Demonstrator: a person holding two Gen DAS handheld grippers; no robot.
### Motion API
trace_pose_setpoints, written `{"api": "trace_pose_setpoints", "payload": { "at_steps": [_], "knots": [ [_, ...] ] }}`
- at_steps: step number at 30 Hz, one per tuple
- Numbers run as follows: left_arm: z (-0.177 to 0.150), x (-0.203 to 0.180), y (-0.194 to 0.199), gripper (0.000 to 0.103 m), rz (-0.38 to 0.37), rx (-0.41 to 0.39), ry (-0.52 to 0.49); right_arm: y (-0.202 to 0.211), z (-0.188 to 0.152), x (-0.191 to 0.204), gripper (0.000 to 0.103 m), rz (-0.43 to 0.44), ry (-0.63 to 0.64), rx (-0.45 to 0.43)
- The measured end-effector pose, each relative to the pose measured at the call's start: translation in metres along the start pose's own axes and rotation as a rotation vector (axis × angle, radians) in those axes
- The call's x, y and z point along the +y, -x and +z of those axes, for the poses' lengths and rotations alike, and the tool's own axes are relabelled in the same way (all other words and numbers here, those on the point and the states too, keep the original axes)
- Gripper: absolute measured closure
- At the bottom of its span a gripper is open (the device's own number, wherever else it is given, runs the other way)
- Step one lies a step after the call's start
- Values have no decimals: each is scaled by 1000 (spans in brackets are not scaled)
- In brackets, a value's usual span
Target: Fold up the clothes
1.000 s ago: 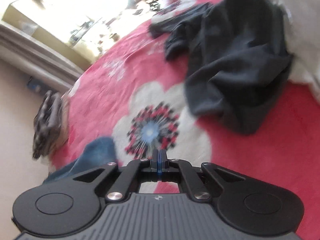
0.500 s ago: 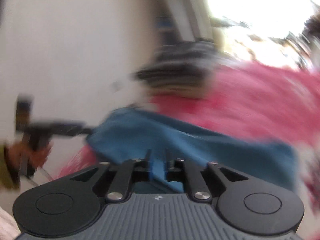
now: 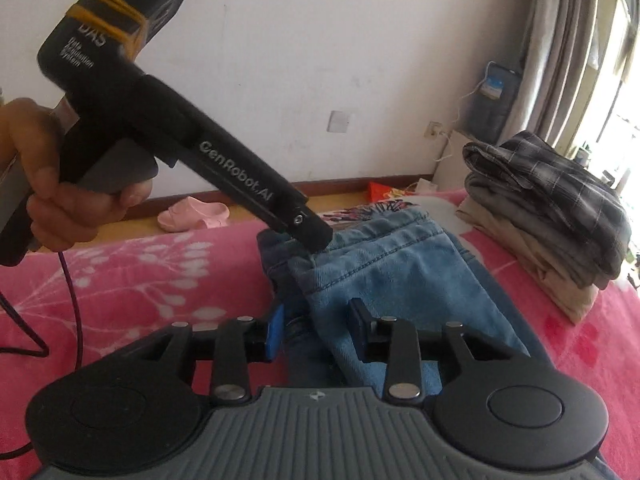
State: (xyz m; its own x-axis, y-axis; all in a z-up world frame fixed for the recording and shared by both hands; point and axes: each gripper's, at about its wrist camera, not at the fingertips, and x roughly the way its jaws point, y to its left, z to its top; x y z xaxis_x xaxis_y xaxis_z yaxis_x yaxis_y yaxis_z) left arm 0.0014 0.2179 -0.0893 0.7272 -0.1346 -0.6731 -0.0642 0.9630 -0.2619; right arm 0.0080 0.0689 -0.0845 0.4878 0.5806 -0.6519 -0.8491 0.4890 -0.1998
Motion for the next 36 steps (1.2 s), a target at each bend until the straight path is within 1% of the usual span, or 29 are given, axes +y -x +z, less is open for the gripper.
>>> {"api": "trace_pose_setpoints", "payload": {
  "at_steps": [1, 2, 3, 5, 6, 10, 12, 13, 16, 19, 21, 23, 27, 29, 30, 32, 33, 34, 35, 36],
  "knots": [
    [-1, 1, -1, 31, -3, 2, 3, 0, -2, -1, 70, -7, -14, -2],
    [-1, 2, -2, 31, -7, 4, 6, 0, -4, -3, 75, -10, -37, -6],
    [-2, 2, -3, 31, -9, 5, 6, 1, -5, -8, 88, -7, -76, -10],
    [-3, 1, -4, 31, -9, 5, 0, 3, -6, -20, 92, 8, -175, -20],
    [-4, 1, -5, 31, -8, 4, -3, 5, -6, -26, 98, 16, -224, -26],
    [-4, 3, -5, 31, -13, 5, 2, 12, -8, -48, 101, 45, -410, -60],
    [-5, 4, -5, 31, -15, 6, 6, 17, -9, -59, 101, 53, -494, -87],
    [-5, 4, -6, 31, -17, 8, 10, 20, -7, -62, 101, 50, -517, -110],
    [-5, 6, -7, 31, -20, 11, 22, 34, 3, -65, 101, 36, -524, -190],
    [-5, 8, -8, 31, -23, 14, 31, 38, 14, -62, 101, 22, -503, -231],
    [-5, 9, -8, 31, -24, 15, 35, 28, 18, -55, 101, 10, -465, -214],
    [-5, 10, -8, 31, -27, 17, 37, 15, 17, -45, 101, 6, -416, -177],
    [-5, 13, -8, 30, -36, 25, 50, -4, 7, -32, 101, 19, -403, -127],
    [-4, 16, -6, 30, -33, 31, 57, -13, 0, -30, 100, 31, -431, -107],
    [-4, 17, -5, 30, -32, 34, 60, -16, -4, -31, 99, 44, -465, -100],
    [-2, 19, 3, 32, -10, 15, 54, -17, -10, -37, 99, 71, -545, -109],
    [0, 20, 8, 32, 4, -1, 46, -16, -12, -41, 95, 88, -579, -115],
    [2, 22, 14, 32, 18, -17, 39, -14, -13, -45, 87, 108, -609, -121],
    [4, 24, 19, 32, 32, -33, 38, -12, -14, -49, 83, 123, -636, -130],
    [7, 27, 25, 32, 44, -47, 43, -8, -15, -51, 74, 131, -658, -141]
  ]
}}
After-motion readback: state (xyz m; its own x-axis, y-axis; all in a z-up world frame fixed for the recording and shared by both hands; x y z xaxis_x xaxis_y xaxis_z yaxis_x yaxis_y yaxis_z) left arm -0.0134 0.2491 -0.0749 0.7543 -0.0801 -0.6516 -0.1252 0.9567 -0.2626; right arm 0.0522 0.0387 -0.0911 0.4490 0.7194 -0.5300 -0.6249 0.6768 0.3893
